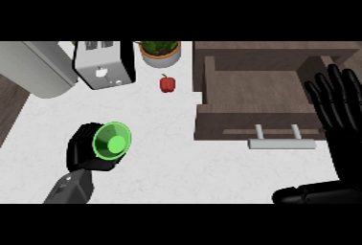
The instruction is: Pick up the cup, place it into the drawer and close the drawer
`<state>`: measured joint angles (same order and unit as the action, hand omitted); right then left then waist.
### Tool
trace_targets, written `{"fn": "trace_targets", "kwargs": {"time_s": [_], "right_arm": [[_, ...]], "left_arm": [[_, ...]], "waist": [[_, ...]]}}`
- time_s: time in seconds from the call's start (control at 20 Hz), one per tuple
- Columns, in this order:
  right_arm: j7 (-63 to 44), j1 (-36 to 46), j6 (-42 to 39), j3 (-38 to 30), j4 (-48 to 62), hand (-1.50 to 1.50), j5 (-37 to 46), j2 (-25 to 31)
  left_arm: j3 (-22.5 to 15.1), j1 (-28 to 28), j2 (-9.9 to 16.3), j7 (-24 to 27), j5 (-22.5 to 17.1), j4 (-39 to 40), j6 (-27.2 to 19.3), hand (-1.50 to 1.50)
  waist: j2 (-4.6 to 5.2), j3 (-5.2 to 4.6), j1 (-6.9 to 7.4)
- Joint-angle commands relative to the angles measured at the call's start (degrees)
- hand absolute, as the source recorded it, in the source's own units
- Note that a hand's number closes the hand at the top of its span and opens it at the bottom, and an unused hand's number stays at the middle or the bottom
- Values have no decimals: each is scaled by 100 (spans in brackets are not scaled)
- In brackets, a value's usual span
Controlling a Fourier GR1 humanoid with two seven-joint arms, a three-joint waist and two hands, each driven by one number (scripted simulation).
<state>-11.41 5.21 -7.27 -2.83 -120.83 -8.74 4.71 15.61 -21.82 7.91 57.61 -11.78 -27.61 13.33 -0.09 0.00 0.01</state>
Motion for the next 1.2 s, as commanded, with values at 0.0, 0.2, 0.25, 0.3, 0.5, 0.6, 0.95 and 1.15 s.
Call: {"fn": "trace_targets", "kwargs": {"time_s": [0.0, 0.2, 0.25, 0.3, 0.5, 0.6, 0.95, 1.15], "right_arm": [[124, 75, -23, -38, 179, -150, 7, -1], [-3, -381, -65, -99, -255, -150, -50, 55], [57, -91, -181, -376, 50, -150, -272, 223], [-86, -66, 58, -157, -156, -150, -40, 49], [-256, 33, 42, -236, -157, -150, -219, 101], [289, -619, -205, 6, -121, -150, -23, -48], [-250, 90, 20, -157, -136, -150, -169, 86], [326, 86, -129, -229, 391, -150, -30, 90]], "left_arm": [[-24, 120, 8, 593, -77, -340, 426, 150], [-476, 336, -120, -250, -69, -1675, 474, 150], [-661, 167, -419, -422, 56, -1840, 101, 150], [-690, 524, -133, -637, -17, -2260, 361, 150], [-942, 316, -418, -1714, -185, -3422, -40, 150], [-1121, 279, -575, -2229, -244, -3836, -131, 150], [-1478, -175, -784, -3588, -416, -5131, -1063, 150], [-1462, -699, -721, -4288, -376, -5558, -1351, 150]], "waist": [[9, -2, 3], [-44, 11, 58], [-30, 11, 55], [-28, 7, 68], [-29, 6, 61], [-25, 7, 26], [-1, 1, -7], [5, 2, -1]]}}
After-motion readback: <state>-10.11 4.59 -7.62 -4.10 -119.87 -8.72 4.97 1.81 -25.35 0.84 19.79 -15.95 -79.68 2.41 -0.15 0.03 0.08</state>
